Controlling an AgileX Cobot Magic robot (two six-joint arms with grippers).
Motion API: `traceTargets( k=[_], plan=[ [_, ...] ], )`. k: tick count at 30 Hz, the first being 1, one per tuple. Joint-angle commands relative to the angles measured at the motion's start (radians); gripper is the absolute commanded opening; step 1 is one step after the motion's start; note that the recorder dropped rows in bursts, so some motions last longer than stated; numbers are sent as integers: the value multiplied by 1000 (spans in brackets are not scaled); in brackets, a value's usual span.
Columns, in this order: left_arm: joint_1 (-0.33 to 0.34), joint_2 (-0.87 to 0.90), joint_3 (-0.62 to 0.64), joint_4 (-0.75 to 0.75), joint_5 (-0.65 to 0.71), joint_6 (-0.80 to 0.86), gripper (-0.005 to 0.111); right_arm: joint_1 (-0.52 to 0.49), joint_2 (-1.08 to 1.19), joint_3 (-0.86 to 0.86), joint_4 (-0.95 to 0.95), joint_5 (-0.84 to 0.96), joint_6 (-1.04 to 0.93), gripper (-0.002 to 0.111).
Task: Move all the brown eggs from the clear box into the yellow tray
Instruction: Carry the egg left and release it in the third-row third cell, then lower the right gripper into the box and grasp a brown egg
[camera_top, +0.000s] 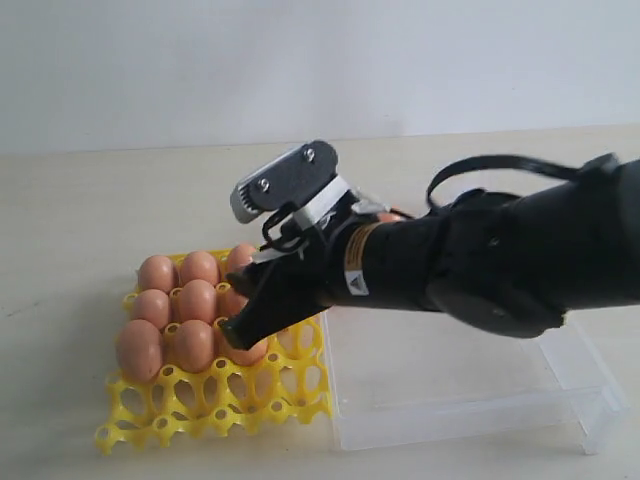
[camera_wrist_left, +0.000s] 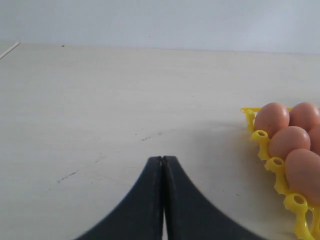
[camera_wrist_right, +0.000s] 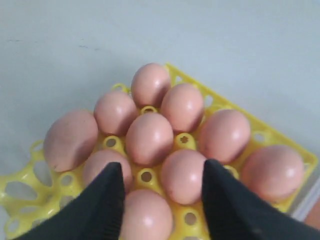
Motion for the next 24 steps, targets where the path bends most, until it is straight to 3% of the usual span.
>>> traceTargets(
  k=[1,2,4,8,10,12,14,24],
  plan=[
    [-6,-6,-4,-6,-10,-4,0,-38,-145,2,33,193,-89,10],
    [-6,-6,-4,-6,-10,-4,0,-59,-165,2,54,220,-104,0],
    [-6,-6,-4,-6,-10,-4,0,-109,-185,2,94,259,-105,0],
    [-6,-6,-4,-6,-10,-4,0,-314,-146,-22,266,323,-5,1],
    [-6,-6,-4,-6,-10,-4,0,-389,-101,-58,269,332,41,13],
    [-6,-6,-4,-6,-10,-4,0,-431,-26,-129,300,416,72,46],
    [-6,-6,-4,-6,-10,-4,0,-437,36,-179,319,445,72,69],
    [-6,-6,-4,-6,-10,-4,0,-437,227,-317,340,455,72,65]
  ],
)
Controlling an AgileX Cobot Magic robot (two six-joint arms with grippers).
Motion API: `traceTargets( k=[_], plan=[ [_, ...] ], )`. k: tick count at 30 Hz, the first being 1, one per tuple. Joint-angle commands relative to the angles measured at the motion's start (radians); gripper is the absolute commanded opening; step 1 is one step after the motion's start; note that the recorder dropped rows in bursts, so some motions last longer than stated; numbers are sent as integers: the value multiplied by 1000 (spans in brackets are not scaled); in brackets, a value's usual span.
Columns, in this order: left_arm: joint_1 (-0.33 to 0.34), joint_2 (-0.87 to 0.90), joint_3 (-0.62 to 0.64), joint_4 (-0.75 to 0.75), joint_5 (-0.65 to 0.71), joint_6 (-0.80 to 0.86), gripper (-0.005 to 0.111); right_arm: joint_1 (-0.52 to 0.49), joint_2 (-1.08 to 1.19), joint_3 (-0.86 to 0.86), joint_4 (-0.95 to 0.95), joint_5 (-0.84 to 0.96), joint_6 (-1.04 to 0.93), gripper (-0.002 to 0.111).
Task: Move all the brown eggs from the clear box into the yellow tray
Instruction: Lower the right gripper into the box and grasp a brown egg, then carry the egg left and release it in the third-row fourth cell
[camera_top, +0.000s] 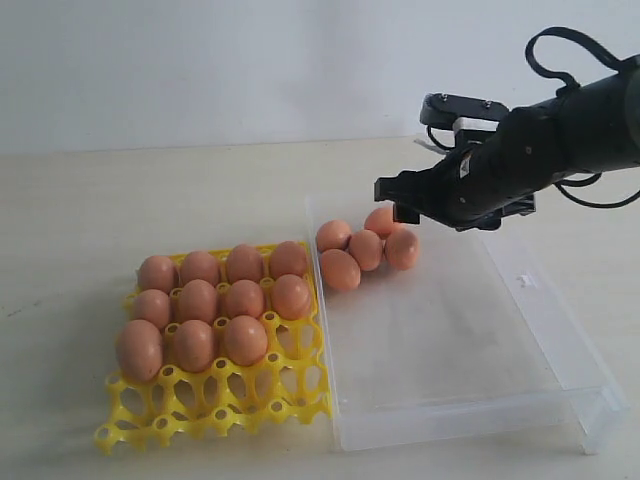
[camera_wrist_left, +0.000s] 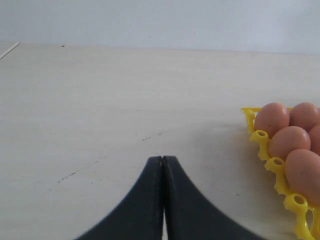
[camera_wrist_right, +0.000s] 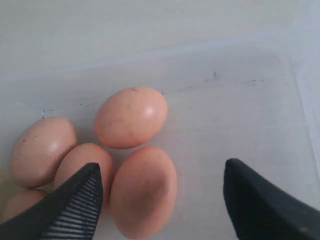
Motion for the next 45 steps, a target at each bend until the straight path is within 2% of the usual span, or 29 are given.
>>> traceTargets(
  k=[1,11,13,15,16,17,18,22,24,27,33,39,45],
  plan=[
    [-6,-6,-4,-6,-10,-4,0,-3,48,-43,2,1,3,65],
    [-6,-6,-4,-6,-10,-4,0,15,130,-66,38,15,-12,62],
    [-6,-6,-4,-6,-10,-4,0,18,137,-66,40,19,-12,57],
    [-6,-6,-4,-6,-10,-4,0,22,145,-66,40,19,-17,43],
    [-6,-6,-4,-6,-10,-4,0,27,145,-66,40,19,-17,27],
    [-6,-6,-4,-6,-10,-4,0,27,145,-66,40,21,-26,5],
    [-6,-6,-4,-6,-10,-4,0,27,137,-66,40,25,-43,0],
    [-6,-6,-4,-6,-10,-4,0,35,36,-64,14,19,-83,0],
    [-6,-6,-4,-6,-10,-4,0,77,-66,-22,-2,-88,-104,0],
    [-6,-6,-4,-6,-10,-4,0,188,-188,130,-94,-373,-104,0],
    [-6,-6,-4,-6,-10,-4,0,315,-222,282,-235,-607,-93,0],
    [-6,-6,-4,-6,-10,-4,0,340,-192,377,-391,-735,-3,0],
    [-6,-6,-4,-6,-10,-4,0,340,-154,432,-400,-744,10,0]
  ],
)
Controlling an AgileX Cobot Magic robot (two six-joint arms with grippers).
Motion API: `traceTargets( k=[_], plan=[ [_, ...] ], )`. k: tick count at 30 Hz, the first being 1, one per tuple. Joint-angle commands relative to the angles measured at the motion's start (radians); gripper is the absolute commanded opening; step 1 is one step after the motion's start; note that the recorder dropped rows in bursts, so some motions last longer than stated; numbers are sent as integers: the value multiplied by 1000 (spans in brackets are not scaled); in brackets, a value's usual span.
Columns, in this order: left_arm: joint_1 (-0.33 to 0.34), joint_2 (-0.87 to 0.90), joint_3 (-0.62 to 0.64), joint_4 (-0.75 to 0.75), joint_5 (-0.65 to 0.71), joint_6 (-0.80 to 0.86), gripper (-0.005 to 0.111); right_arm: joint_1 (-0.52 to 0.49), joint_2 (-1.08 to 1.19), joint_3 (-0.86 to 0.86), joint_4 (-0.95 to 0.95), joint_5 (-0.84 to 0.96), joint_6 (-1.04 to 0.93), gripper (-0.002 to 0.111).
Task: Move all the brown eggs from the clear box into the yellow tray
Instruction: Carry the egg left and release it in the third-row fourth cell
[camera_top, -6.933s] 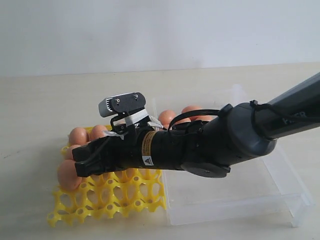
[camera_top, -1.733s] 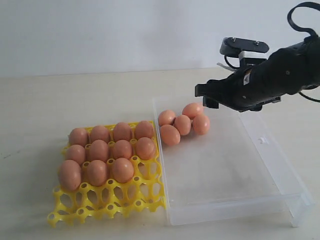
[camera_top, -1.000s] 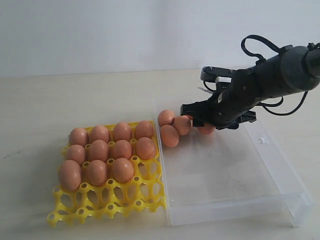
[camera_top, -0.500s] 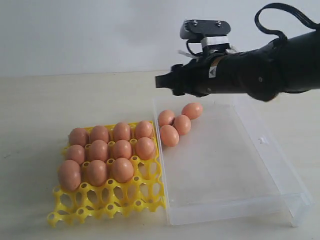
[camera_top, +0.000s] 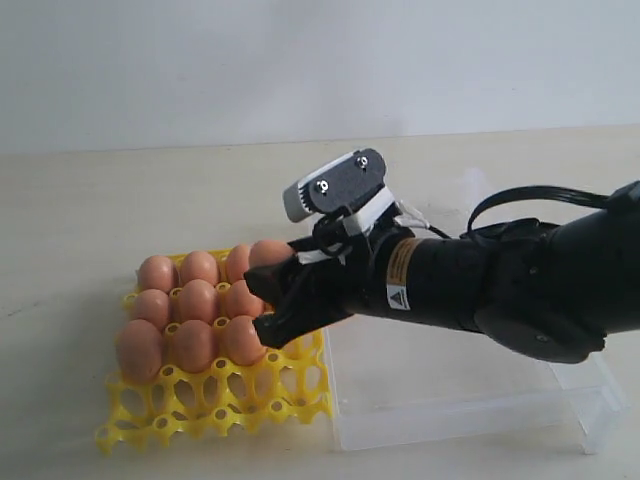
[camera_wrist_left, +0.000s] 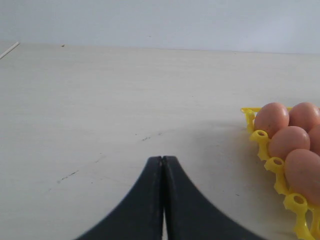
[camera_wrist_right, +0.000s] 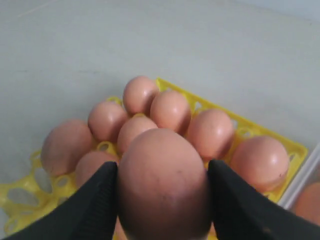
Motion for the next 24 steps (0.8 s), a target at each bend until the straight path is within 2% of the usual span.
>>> traceTargets(
  k=[1,15,18,22,24],
  plan=[
    [-6,-6,-4,-6,-10,-4,0,2,21,31,-15,-34,12,0],
    [-6,-6,-4,-6,-10,-4,0,2,100,27,-4,-76,21,2],
    [-6,-6,-4,-6,-10,-4,0,2,100,27,-4,-79,-28,16],
    [-6,-6,-4,-6,-10,-4,0,2,100,27,1,-76,-34,49],
    [-6,-6,-4,-6,-10,-4,0,2,100,27,16,-76,-34,62]
  ],
)
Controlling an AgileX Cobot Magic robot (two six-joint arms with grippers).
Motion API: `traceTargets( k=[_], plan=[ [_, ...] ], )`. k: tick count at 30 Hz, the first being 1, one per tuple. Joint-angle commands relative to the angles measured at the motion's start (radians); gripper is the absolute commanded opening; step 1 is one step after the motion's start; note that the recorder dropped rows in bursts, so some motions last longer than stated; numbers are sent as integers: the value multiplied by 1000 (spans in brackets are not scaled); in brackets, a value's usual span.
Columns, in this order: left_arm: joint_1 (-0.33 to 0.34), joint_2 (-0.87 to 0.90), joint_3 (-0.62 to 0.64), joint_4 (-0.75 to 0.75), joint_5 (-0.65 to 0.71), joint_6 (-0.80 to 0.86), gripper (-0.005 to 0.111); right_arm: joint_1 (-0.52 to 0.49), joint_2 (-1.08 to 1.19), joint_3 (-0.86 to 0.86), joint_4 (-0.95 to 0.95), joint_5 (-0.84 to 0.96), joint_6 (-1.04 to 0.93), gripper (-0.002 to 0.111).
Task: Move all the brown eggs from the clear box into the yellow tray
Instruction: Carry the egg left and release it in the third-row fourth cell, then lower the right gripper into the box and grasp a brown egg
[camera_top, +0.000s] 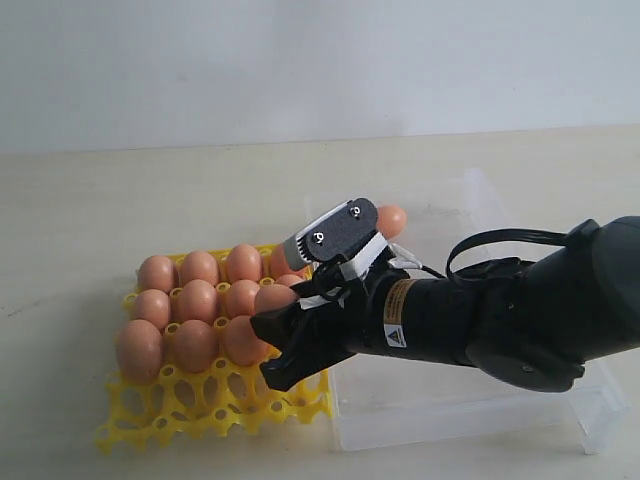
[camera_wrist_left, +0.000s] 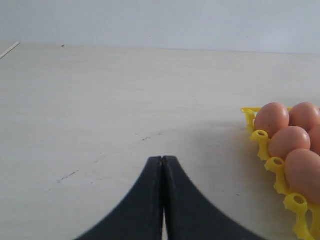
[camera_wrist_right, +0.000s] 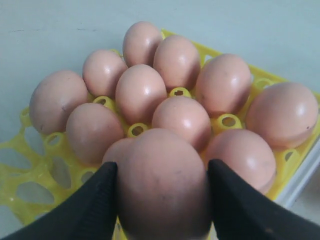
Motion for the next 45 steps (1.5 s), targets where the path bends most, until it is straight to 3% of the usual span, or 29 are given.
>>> traceTargets(
  k=[1,7,10,15,16,20,27,30,37,45],
  plan=[
    [-6,-6,-4,-6,-10,-4,0,2,0,-2,32,-19,-14,65],
    [-6,-6,-4,-6,-10,-4,0,2,-38,-2,32,-11,-14,60],
    [-6,-6,-4,-6,-10,-4,0,2,-125,-2,51,49,-16,43],
    [-6,-6,-4,-6,-10,-4,0,-13,-311,-37,168,265,-220,2],
    [-6,-6,-4,-6,-10,-4,0,-24,-338,-53,184,319,-249,0],
    [-6,-6,-4,-6,-10,-4,0,-96,-377,-137,213,546,-260,0],
    [-6,-6,-4,-6,-10,-4,0,-227,-257,-303,213,759,-157,2],
    [-6,-6,-4,-6,-10,-4,0,-245,-174,-384,275,855,-124,12],
    [-6,-6,-4,-6,-10,-4,0,-245,33,-533,460,899,-129,56],
    [-6,-6,-4,-6,-10,-4,0,-242,177,-635,514,952,-136,59]
  ],
)
